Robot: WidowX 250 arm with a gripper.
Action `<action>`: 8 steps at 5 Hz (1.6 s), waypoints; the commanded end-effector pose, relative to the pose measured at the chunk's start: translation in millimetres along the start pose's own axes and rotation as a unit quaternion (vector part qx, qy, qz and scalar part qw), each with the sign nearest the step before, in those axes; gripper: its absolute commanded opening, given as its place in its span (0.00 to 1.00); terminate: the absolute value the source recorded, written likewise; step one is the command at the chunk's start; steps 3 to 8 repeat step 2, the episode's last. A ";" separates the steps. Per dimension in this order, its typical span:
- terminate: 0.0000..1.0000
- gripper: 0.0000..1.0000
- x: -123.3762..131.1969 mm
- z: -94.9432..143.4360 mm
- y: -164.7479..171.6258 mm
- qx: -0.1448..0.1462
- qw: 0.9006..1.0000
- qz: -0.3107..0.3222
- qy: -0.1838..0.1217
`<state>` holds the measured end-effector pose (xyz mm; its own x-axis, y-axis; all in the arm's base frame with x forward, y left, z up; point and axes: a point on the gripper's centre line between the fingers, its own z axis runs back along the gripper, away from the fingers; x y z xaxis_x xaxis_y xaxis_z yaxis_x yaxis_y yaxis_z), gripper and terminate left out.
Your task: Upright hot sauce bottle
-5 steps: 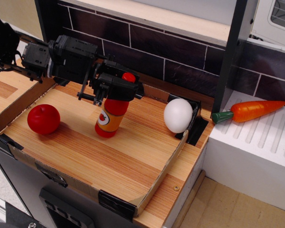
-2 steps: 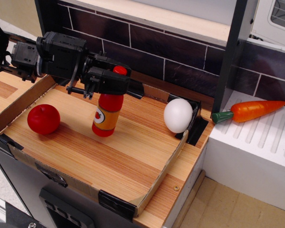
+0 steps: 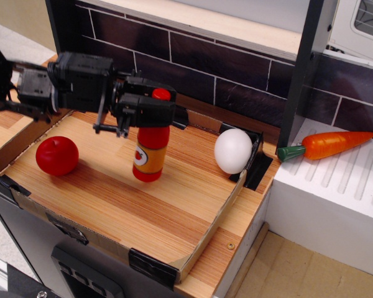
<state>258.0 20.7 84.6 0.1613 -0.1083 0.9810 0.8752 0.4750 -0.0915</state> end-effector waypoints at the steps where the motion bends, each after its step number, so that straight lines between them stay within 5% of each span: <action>1: 0.00 0.00 -2.6 -2.6 2.4 0.003 1.000 0.004 -0.008; 2: 1.00 1.00 2.2 0.1 2.9 0.013 1.000 0.011 -0.013; 8: 1.00 1.00 2.2 0.1 2.9 0.013 1.000 0.011 -0.013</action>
